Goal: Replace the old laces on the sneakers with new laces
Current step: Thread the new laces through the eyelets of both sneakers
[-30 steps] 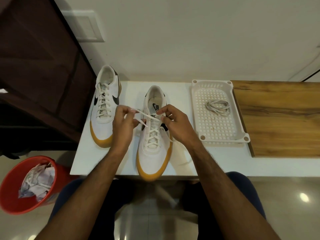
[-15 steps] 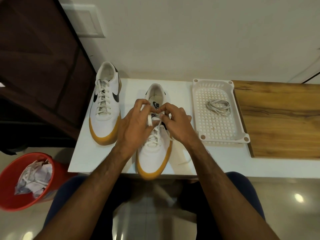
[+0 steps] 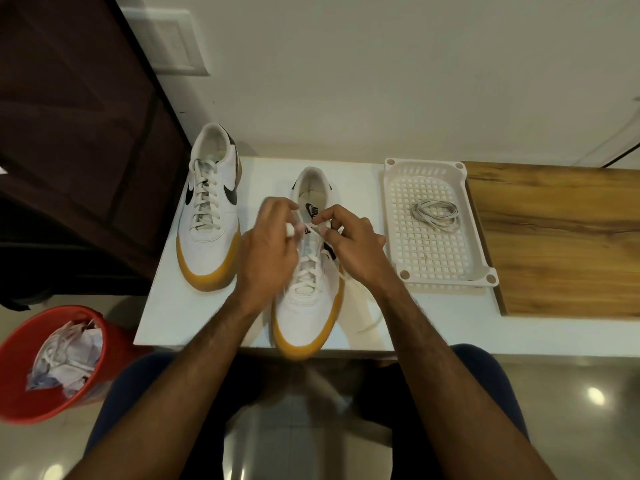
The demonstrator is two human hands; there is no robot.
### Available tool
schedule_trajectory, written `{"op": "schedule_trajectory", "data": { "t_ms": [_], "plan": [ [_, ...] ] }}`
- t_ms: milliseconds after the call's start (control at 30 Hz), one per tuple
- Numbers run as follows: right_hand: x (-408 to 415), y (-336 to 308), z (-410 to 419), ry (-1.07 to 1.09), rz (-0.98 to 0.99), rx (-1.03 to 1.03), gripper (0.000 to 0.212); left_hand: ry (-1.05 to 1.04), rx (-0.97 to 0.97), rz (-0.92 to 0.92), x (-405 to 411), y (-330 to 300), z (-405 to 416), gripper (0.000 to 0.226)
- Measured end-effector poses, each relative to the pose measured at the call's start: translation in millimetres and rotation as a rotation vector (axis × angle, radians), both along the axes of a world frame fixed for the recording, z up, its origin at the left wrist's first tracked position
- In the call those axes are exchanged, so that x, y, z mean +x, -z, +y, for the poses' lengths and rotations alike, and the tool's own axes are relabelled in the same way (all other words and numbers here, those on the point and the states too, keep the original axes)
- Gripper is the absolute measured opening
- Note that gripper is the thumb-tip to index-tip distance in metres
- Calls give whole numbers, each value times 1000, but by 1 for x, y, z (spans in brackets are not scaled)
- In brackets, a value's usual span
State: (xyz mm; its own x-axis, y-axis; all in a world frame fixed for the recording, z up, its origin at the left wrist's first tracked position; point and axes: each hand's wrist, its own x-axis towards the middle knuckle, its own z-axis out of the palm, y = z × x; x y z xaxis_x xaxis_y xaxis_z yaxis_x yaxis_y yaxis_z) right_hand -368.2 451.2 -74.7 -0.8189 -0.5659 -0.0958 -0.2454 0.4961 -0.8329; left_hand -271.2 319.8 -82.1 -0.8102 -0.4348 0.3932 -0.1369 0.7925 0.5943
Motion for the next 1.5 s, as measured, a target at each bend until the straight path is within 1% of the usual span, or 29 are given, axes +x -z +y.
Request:
{"op": "schedule_trajectory", "data": {
  "t_ms": [33,100,133,167,233,300,333,400,467,500,533,567,600,733,800,833,867,967,1000,1033,1067,1100,1133,1167,1200,1300,1400,1433,1500],
  "plan": [
    [0,0,0,-5,-11,6,19,-57,244,72,0,-3,-4,9],
    [0,-1,-1,-17,-41,5,18,-230,862,194,2,-10,-10,16],
    [0,-1,-1,-26,-53,3,19,-333,1117,240,3,-12,-13,18],
    [-1,-1,-1,-35,-58,2,20,-413,1270,265,5,-14,-16,19],
    [-1,0,-1,-49,-57,-4,20,-470,1356,295,6,-14,-19,18],
    [-1,1,-1,-47,-65,-32,20,-403,1290,343,6,-15,-21,11],
    [-2,1,0,-46,-67,-43,20,-323,1187,334,6,-16,-22,12],
    [-2,1,0,-47,-66,-50,20,-109,810,183,6,-19,-22,19],
    [-1,1,0,-42,-62,-50,18,92,332,-27,5,-17,-19,26],
    [-1,1,0,-42,-60,-53,18,155,120,-106,4,-12,-16,27],
    [-1,2,0,-42,-61,-57,17,189,-39,-153,3,-7,-13,25],
    [-1,2,0,-43,-64,-60,17,202,-135,-179,1,-3,-10,23],
    [0,1,0,-44,-68,-62,17,206,-178,-183,0,0,-8,22],
    [0,1,0,-45,-63,-68,17,185,-168,-151,-2,4,-7,13],
    [-1,0,0,-43,-55,-60,16,130,-31,-100,-3,6,-6,11],
    [-1,1,0,-43,-58,-60,16,85,99,-61,-4,4,-4,11],
    [-2,1,1,-42,-62,-60,15,34,305,2,-5,1,-4,12],
    [-4,0,2,-44,-81,-56,17,-219,1184,287,-4,-10,-13,20],
    [-4,0,2,-46,-82,-57,17,-281,1401,394,0,-14,-20,21],
    [-3,0,2,-47,-81,-58,18,-309,1538,488,3,-14,-29,21],
    [-3,0,2,-48,-80,-61,18,-313,1612,554,7,-15,-36,22],
    [-3,1,2,-49,-80,-65,18,-305,1633,584,9,-14,-43,22],
    [-2,1,1,-46,-80,-69,17,-283,1613,583,9,-15,-47,20],
    [-2,0,1,-45,-80,-75,17,-250,1539,547,9,-16,-47,18],
    [-2,1,1,-45,-82,-81,17,-225,1400,478,8,-17,-44,17],
    [-3,1,2,-56,-83,-96,16,-207,805,192,7,-15,-33,14],
    [-1,2,2,-84,-46,-96,14,-217,226,-123,12,-4,-34,4],
    [-1,3,2,-94,-21,-95,14,-216,103,-196,13,0,-35,10],
    [1,4,1,-111,56,-79,15,-211,41,-244,13,2,-34,22]
  ]
}}
